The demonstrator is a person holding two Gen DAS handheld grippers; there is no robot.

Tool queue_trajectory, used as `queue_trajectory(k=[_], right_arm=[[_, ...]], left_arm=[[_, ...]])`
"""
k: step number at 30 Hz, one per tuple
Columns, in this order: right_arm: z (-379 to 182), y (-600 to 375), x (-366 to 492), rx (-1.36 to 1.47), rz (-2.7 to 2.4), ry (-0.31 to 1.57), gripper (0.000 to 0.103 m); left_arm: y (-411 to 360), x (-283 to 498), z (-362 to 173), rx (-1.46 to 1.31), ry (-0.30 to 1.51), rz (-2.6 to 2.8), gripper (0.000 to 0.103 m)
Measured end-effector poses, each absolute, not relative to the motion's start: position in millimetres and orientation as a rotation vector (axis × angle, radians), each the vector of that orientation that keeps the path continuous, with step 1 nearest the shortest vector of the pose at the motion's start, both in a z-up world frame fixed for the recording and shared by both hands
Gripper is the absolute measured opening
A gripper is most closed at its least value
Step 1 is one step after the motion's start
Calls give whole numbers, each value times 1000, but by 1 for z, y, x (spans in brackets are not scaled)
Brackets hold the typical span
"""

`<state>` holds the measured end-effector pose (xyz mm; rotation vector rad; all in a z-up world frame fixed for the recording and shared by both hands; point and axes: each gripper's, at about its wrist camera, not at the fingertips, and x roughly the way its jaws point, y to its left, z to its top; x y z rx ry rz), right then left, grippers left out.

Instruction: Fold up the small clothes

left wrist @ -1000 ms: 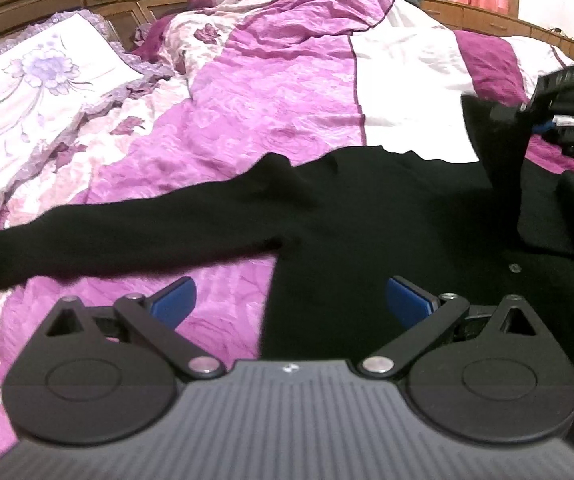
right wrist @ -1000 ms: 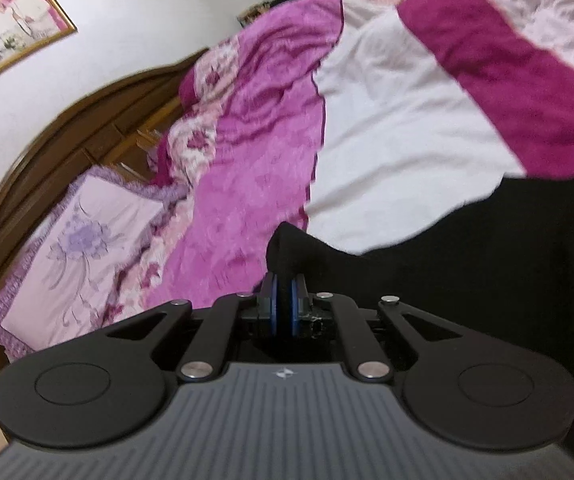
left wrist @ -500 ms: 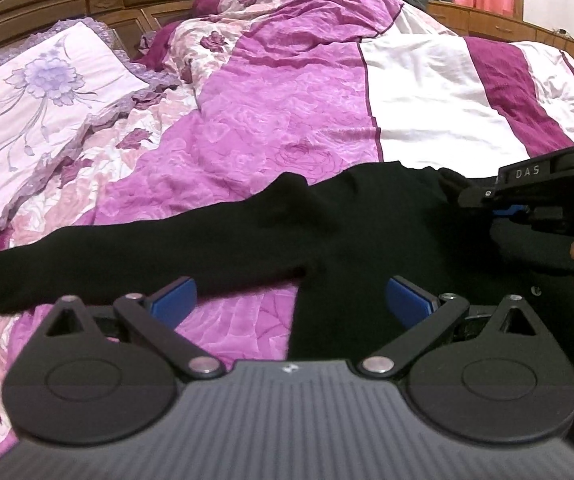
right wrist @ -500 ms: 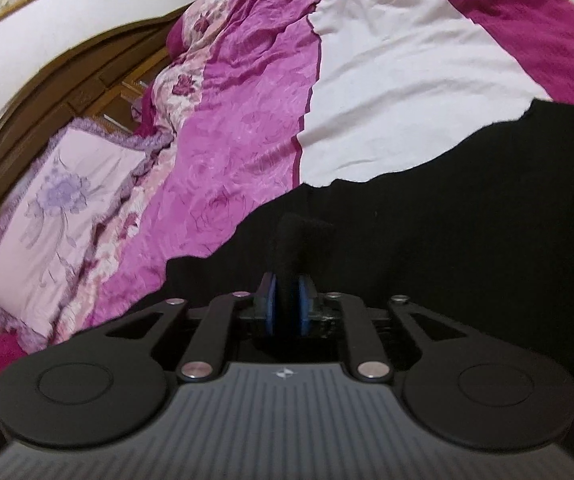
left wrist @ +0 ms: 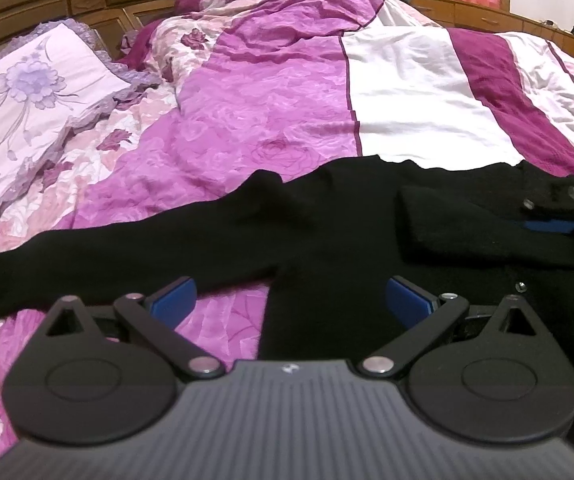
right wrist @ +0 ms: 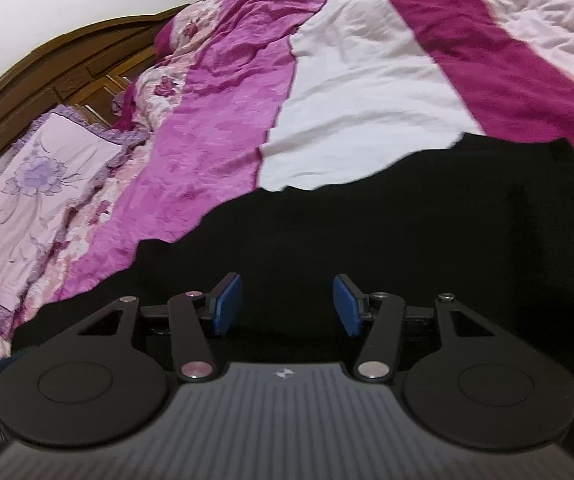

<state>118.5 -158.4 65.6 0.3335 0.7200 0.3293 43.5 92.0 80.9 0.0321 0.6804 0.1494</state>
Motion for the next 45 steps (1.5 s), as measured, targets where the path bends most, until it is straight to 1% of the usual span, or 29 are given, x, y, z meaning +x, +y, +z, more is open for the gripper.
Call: queue_trajectory(k=[12,22,33,39,45], right_arm=[[57,-219,74,265,188,756,59],[47,-248,68,259,85,768,59],[38,-266,74,234,26,784,59],[34,-269,80,217,11,814,59],[28,-269,86,214,8,840,60]], left_arm=[[83,49,78,51,699,138,103],[73,62,78,44,700,75,103],[49,118,70,18,688,35,103],[45,154,49,-61,761,22,103],[47,174,32,-94,804,44,103]])
